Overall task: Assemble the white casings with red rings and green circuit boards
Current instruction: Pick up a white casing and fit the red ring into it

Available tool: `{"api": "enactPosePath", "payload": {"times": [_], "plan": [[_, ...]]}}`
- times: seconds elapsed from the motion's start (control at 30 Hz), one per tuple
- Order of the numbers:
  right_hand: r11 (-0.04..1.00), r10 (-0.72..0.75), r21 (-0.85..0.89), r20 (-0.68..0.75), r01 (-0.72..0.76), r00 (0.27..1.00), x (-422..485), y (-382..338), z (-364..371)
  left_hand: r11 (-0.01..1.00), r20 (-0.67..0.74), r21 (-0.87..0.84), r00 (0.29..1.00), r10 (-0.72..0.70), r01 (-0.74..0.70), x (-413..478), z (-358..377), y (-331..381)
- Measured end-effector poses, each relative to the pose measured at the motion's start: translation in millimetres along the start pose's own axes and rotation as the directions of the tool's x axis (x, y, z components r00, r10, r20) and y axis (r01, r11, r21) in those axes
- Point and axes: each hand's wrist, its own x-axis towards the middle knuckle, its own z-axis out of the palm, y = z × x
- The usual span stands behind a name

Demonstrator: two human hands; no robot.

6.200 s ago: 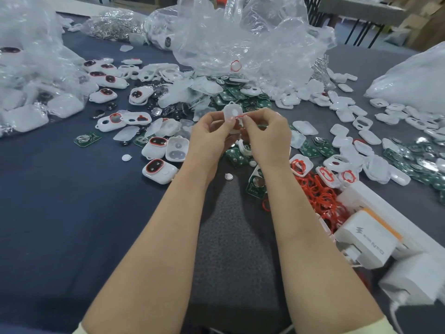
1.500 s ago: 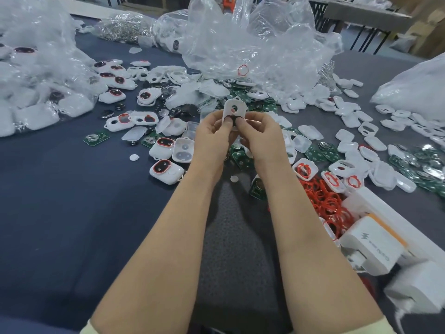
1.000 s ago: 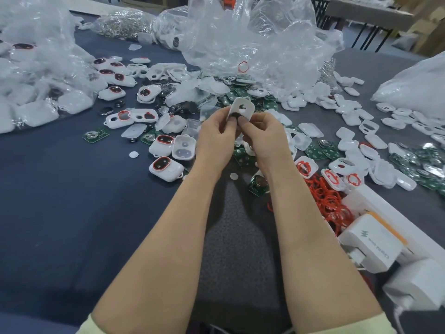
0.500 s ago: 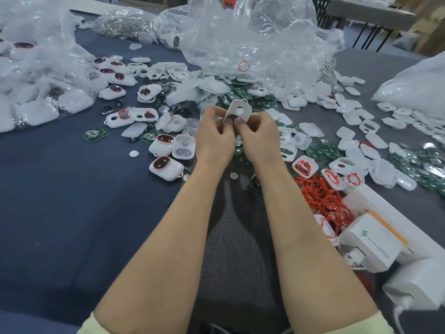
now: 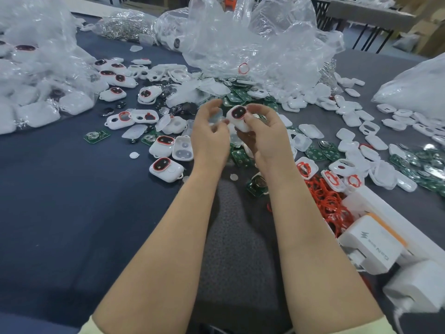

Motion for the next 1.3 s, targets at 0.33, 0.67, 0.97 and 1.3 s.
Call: {"api": "enactPosePath", "payload": {"times": [0.33,0.67,0.97,1.3], "plan": [[0.982,-0.052,-0.179,0.024,0.055,0.998,1.2,4.2,-3.6,0.907,0.129,-0.316,0.959,-0.251,0.28,2.7,-1.4,4.8],[0.979,-0.106,-0.183,-0.055,0.094,0.993,1.1,3.5,-3.0,0.907,0.16,-0.324,0.961,-0.226,0.268,2.3,0.6,4.1],[0.943,-0.178,-0.297,-0.07,0.15,0.982,-1.4,1.8,-3.7,0.766,0.26,-0.517,0.923,-0.285,0.382,2.3,-0.7,9.2],[0.78,-0.357,-0.552,-0.007,0.294,0.934,-3.0,6.6,-0.5,0.764,0.205,-0.526,0.927,-0.314,0.375,4.8,-1.5,8.6]]}}
